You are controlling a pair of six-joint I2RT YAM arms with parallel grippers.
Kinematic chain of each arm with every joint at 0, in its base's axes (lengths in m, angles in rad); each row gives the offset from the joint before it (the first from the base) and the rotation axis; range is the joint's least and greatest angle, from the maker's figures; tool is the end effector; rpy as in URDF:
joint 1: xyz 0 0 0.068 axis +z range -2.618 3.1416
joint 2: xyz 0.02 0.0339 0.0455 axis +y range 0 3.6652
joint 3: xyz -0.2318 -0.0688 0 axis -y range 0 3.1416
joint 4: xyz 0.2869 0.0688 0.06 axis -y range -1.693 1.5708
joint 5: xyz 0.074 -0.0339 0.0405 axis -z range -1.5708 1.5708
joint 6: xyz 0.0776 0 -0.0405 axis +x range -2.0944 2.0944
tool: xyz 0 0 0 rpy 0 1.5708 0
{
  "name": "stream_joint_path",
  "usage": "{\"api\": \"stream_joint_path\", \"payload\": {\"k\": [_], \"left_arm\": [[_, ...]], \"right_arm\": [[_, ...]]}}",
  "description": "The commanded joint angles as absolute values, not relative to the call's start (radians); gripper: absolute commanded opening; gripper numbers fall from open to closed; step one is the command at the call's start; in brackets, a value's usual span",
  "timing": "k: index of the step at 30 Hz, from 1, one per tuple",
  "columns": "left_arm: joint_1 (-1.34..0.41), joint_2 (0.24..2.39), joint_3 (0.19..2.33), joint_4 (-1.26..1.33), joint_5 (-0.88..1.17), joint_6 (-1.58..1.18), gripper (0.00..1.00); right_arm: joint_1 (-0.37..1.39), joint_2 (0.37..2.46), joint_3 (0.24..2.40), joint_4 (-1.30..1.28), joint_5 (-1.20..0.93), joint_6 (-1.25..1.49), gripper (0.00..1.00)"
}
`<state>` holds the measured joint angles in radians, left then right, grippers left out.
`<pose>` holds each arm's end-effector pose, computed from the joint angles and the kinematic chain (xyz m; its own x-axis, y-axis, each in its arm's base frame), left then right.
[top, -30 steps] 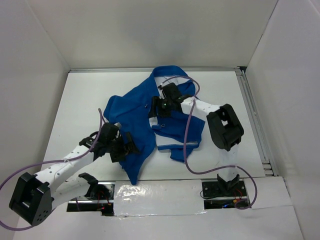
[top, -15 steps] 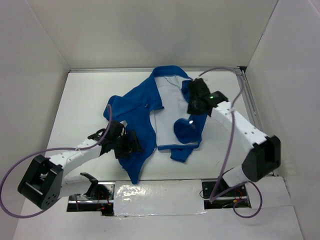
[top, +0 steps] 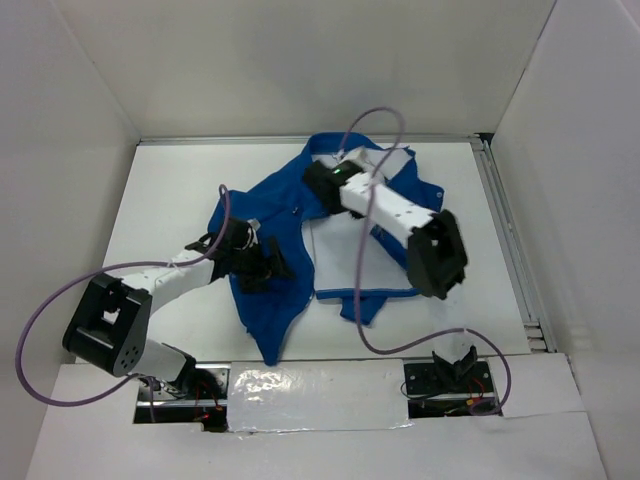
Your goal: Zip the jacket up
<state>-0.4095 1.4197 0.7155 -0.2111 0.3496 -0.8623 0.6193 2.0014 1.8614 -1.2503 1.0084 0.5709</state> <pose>0.2941 -0.1566 0.0862 -0.9027 -0.3859 -0.1904 -0.1842 0.7464 -0.6395 0.3882 0.1961 0.2300 -0.7745 -0.1982 -0.6008 0.2765 0.7481 -0.6032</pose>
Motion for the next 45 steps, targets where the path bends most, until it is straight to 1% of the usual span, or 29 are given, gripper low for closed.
{"api": "stream_joint_path", "payload": {"k": [1, 2, 3, 4, 5, 6, 9, 12, 16, 18, 22, 25, 27, 28, 29, 33, 34, 41, 43, 45], "left_arm": [[-0.359, 1.422, 0.753, -0.192, 0.426, -0.836, 0.99], [-0.342, 1.399, 0.735, -0.192, 0.434, -0.835, 0.99], [-0.338, 1.370, 0.726, -0.190, 0.439, -0.831, 0.99], [-0.331, 1.352, 0.707, -0.196, 0.437, -0.831, 0.99], [-0.325, 1.333, 0.698, -0.204, 0.434, -0.831, 0.99], [-0.324, 1.315, 0.693, -0.213, 0.428, -0.833, 0.99], [-0.327, 1.232, 0.667, -0.244, 0.413, -0.825, 0.99], [-0.334, 1.137, 0.638, -0.265, 0.410, -0.824, 0.99], [-0.350, 1.051, 0.598, -0.284, 0.402, -0.818, 0.99], [-0.356, 1.020, 0.583, -0.298, 0.397, -0.821, 0.99], [-0.365, 1.011, 0.578, -0.328, 0.373, -0.818, 0.99], [-0.370, 1.020, 0.577, -0.354, 0.367, -0.819, 0.99], [-0.373, 1.023, 0.571, -0.365, 0.367, -0.825, 0.99], [-0.374, 1.019, 0.566, -0.365, 0.368, -0.825, 0.99], [-0.376, 1.014, 0.557, -0.364, 0.373, -0.827, 0.99], [-0.379, 1.003, 0.543, -0.367, 0.374, -0.838, 0.99], [-0.380, 1.006, 0.543, -0.367, 0.374, -0.836, 0.99], [-0.379, 1.038, 0.552, -0.364, 0.379, -0.831, 0.99], [-0.379, 1.043, 0.554, -0.362, 0.376, -0.831, 0.99], [-0.379, 1.046, 0.555, -0.368, 0.367, -0.834, 0.99]], "right_arm": [[0.754, 2.100, 1.867, -1.218, 0.962, 0.465, 0.00], [0.771, 2.105, 1.850, -1.125, 0.904, 0.415, 0.00], [0.800, 2.094, 1.807, -1.071, 0.777, 0.396, 0.06], [0.810, 2.080, 1.771, -1.024, 0.712, 0.378, 0.12], [0.814, 2.030, 1.740, -0.918, 0.651, 0.361, 0.21], [0.818, 2.001, 1.665, -0.860, 0.503, 0.350, 0.49], [0.801, 1.882, 1.527, -0.691, 0.262, 0.331, 0.84], [0.761, 1.772, 1.421, -0.609, 0.177, 0.365, 0.91], [0.675, 1.620, 1.272, -0.511, 0.081, 0.434, 0.93], [0.643, 1.599, 1.191, -0.486, 0.017, 0.478, 0.89], [0.582, 1.618, 1.118, -0.430, -0.095, 0.535, 0.82], [0.574, 1.669, 1.134, -0.420, -0.129, 0.592, 0.80], [0.558, 1.706, 1.143, -0.417, -0.129, 0.652, 0.79], [0.542, 1.716, 1.149, -0.419, -0.127, 0.679, 0.75], [0.534, 1.726, 1.147, -0.417, -0.126, 0.708, 0.74], [0.502, 1.758, 1.126, -0.394, -0.140, 0.811, 0.74], [0.499, 1.766, 1.129, -0.403, -0.108, 0.839, 0.74], [0.488, 1.796, 1.141, -0.460, -0.043, 0.900, 0.73], [0.495, 1.813, 1.173, -0.486, -0.019, 0.902, 0.73], [0.515, 1.844, 1.215, -0.537, 0.029, 0.900, 0.70]]}}
